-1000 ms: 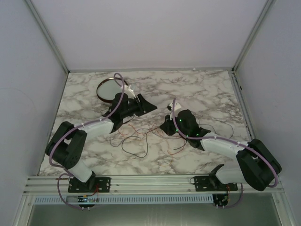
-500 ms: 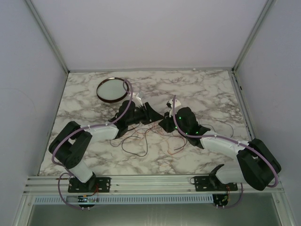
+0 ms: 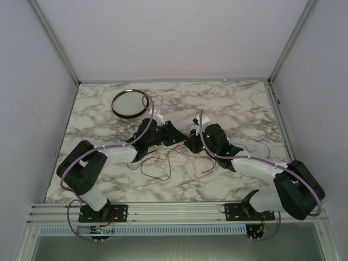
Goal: Zip-tie the wires
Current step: Tie the cable at the center of the board.
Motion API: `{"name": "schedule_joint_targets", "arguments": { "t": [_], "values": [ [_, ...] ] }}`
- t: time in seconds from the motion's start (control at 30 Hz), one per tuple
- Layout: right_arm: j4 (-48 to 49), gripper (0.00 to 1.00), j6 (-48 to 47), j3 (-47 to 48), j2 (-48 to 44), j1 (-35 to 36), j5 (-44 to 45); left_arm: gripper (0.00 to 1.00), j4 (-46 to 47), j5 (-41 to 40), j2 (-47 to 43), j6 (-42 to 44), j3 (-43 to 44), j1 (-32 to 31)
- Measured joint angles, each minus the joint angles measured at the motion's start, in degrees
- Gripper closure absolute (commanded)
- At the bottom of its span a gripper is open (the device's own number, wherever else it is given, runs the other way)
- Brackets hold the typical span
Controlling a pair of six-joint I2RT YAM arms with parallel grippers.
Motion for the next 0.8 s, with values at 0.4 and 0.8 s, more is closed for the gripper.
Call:
{"name": "schedule_joint_targets", "arguments": {
  "t": [0.4, 0.8],
  "values": [
    [-0.11, 0.94, 0.74, -0.02, -0.02, -0.07, 0.70, 1.00, -0.35, -1.31, 0.13, 0.20, 0.00, -0.15],
    [1.25, 0.95, 1.97, -1.16, -1.84, 1.73, 4.57, 1.00, -5.07, 0.26, -0.07, 0.68, 4.04, 2.64]
  ]
}}
